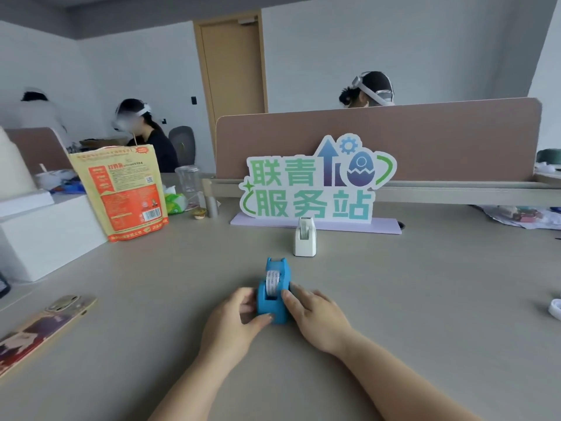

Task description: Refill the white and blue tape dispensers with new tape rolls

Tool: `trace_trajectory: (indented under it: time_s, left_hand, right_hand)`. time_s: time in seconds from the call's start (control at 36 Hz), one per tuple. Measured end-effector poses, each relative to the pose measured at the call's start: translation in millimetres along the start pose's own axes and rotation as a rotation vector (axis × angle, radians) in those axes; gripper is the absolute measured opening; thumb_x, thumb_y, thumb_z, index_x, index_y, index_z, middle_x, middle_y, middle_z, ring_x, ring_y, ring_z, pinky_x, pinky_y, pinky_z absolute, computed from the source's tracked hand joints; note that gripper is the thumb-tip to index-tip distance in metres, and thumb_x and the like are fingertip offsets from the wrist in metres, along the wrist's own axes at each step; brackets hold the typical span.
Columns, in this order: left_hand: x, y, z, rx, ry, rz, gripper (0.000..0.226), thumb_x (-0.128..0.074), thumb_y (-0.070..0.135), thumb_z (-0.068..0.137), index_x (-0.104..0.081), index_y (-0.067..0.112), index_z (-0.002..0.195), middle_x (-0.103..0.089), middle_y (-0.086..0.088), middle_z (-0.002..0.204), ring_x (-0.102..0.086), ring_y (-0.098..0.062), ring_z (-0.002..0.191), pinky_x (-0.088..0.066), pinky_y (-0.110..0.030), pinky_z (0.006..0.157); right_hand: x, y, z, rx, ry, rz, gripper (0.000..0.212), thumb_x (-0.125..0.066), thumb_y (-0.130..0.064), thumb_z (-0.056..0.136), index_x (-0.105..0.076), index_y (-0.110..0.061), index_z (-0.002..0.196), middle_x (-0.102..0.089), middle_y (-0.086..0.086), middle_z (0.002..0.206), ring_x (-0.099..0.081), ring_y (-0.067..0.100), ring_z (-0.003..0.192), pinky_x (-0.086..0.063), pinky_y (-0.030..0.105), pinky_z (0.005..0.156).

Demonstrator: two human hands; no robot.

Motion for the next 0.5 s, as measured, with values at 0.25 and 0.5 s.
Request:
trace_trajectory:
  time_s: [0.25,0.5]
  left_hand:
    - [-13.5,-4.0,74.7,-0.009,0.017,0.04,0.034,-0.075,0.03,0.073,-0.061,0.031,0.104,-0.071,0.015,0.1,-0.066,-0.003,0.094,-0.053,-0.036,0.086]
    - [-34.9,-6.4,160.4,-0.047,-0.092,0.222,0.031,-0.062,0.049,0.08,-0.054,0.035,0.106,-0.065,0.022,0.112,-0.062,-0.006,0.105,-0.051,-0.037,0.086]
  right_hand:
    - [1.8,15.3,47.9,-0.145,0.11,0.155,0.04,-0.035,-0.042,0.098,-0.053,-0.018,0.124,-0.064,0.004,0.122,-0.054,0.026,0.117,-0.043,0.033,0.093]
    - [36.1,64.6,83.2,-0.304,0.27,0.197,0.047,-0.051,-0.029,0.093,-0.038,-0.015,0.135,-0.058,0.006,0.129,-0.053,0.028,0.119,-0.041,0.031,0.087]
Point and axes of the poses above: each hand's wrist, its own z-axis towards the middle knuckle, its own x-axis out of the back of the hand, y = z × x, the point moved 7 cm from there along z, towards the middle knuckle
